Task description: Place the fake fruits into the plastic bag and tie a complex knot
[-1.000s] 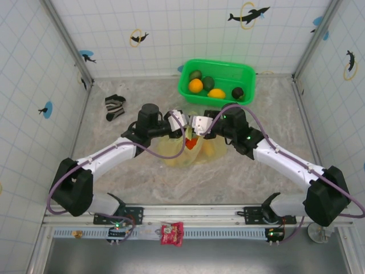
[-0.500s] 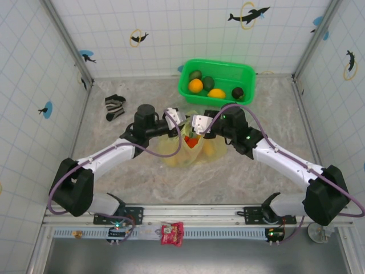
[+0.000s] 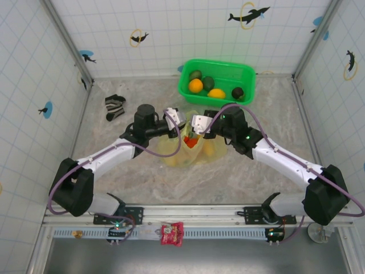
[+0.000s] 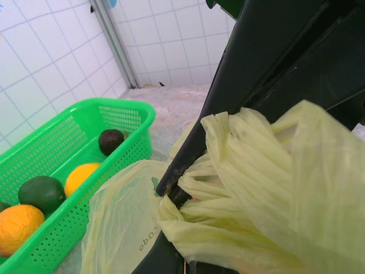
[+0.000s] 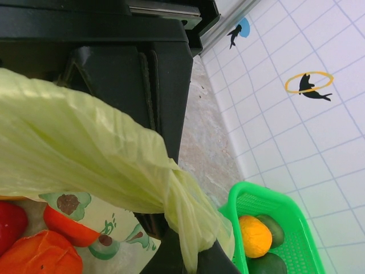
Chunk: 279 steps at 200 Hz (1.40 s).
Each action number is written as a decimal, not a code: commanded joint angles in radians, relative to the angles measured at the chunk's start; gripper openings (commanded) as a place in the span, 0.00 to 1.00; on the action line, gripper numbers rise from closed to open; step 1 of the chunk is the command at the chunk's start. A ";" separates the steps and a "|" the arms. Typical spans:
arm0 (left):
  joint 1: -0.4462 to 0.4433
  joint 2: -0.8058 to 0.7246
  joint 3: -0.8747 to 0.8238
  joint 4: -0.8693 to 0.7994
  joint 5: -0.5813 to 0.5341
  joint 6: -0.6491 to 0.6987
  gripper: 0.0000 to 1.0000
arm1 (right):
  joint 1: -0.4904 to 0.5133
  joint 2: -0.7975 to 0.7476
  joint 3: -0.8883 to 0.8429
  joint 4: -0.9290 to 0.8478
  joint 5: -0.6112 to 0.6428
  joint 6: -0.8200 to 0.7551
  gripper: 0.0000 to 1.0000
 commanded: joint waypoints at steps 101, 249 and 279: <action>0.034 -0.011 -0.021 0.085 0.029 -0.154 0.00 | -0.007 -0.223 -0.119 0.086 0.049 0.194 0.32; 0.034 0.014 -0.040 0.160 0.051 -0.263 0.00 | 0.152 -0.171 -0.443 0.735 0.059 0.645 0.38; 0.034 0.018 -0.037 0.160 0.051 -0.263 0.00 | 0.156 -0.131 -0.423 0.759 0.061 0.638 0.38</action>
